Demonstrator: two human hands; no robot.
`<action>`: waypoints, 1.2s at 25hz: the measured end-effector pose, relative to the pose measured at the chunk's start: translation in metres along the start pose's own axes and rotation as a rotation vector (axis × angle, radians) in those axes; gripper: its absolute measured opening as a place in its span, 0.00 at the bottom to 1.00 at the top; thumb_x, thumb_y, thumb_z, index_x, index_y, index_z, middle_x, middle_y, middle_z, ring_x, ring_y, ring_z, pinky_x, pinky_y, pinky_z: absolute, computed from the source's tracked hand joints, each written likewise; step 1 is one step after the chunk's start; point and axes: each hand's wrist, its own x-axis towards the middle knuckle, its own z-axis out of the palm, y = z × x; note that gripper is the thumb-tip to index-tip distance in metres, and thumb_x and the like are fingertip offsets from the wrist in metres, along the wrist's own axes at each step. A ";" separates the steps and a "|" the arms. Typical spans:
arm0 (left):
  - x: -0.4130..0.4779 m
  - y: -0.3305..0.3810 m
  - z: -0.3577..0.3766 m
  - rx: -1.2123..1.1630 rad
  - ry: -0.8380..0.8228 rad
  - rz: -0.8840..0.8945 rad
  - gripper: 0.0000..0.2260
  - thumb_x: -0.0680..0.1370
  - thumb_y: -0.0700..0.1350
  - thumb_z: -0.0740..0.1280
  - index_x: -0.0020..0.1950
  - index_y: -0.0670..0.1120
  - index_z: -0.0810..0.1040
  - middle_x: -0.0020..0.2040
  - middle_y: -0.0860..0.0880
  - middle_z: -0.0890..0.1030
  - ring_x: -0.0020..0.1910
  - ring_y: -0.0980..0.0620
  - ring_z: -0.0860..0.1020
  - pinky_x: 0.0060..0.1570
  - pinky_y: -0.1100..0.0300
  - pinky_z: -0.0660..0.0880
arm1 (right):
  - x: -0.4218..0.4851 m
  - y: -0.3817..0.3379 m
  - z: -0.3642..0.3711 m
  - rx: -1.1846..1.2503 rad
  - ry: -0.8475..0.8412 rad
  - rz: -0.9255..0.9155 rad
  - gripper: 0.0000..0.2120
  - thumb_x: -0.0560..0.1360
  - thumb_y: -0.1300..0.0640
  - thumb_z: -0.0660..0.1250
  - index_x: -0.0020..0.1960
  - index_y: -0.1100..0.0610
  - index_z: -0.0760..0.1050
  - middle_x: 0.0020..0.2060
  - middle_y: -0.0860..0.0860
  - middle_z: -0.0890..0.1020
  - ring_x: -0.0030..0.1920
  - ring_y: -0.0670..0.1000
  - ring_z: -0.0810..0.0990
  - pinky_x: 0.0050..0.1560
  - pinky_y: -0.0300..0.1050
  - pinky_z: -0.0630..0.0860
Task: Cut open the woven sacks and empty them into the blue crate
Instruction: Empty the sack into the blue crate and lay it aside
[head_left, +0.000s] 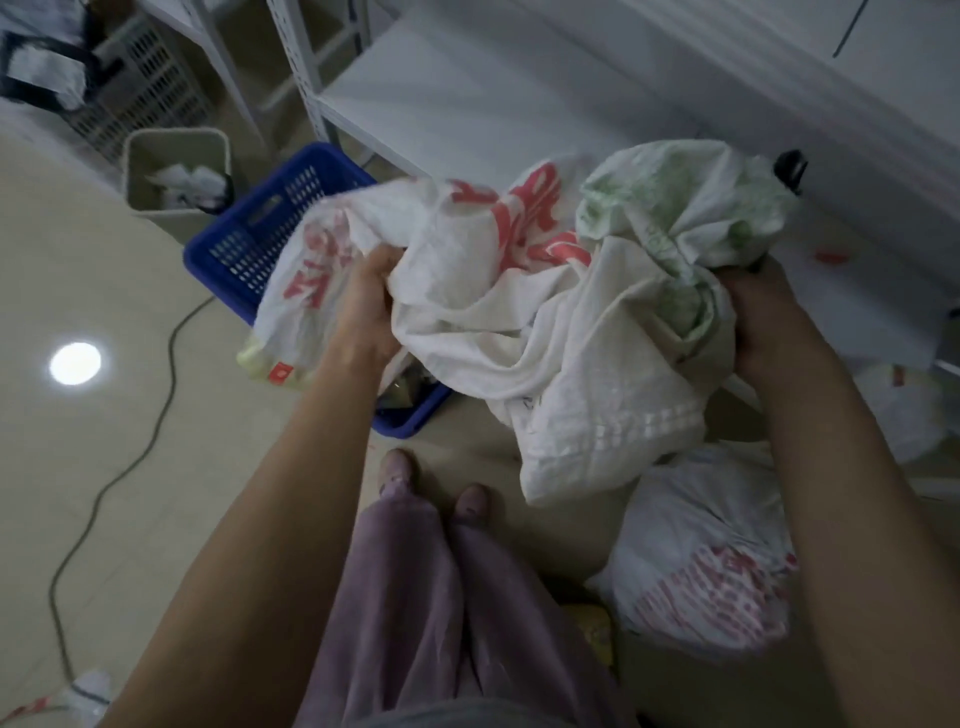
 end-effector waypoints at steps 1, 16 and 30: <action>0.003 0.008 -0.006 0.069 -0.028 0.019 0.11 0.74 0.38 0.59 0.54 0.38 0.76 0.49 0.42 0.81 0.50 0.44 0.80 0.51 0.50 0.78 | -0.001 0.000 0.006 0.045 -0.021 0.008 0.23 0.70 0.47 0.72 0.60 0.57 0.72 0.52 0.54 0.79 0.48 0.42 0.82 0.42 0.26 0.73; 0.006 0.070 0.006 0.232 0.071 0.306 0.14 0.66 0.28 0.57 0.47 0.39 0.75 0.41 0.46 0.78 0.43 0.48 0.78 0.43 0.54 0.78 | -0.009 -0.011 0.032 0.222 -0.010 -0.040 0.12 0.72 0.59 0.72 0.55 0.55 0.78 0.49 0.52 0.84 0.50 0.52 0.84 0.45 0.47 0.80; -0.015 0.057 0.001 0.231 0.061 0.236 0.08 0.58 0.32 0.56 0.26 0.45 0.63 0.28 0.50 0.68 0.32 0.53 0.70 0.32 0.65 0.69 | -0.017 -0.006 0.029 0.193 -0.014 0.016 0.13 0.72 0.61 0.71 0.56 0.55 0.78 0.49 0.53 0.84 0.49 0.52 0.84 0.47 0.49 0.81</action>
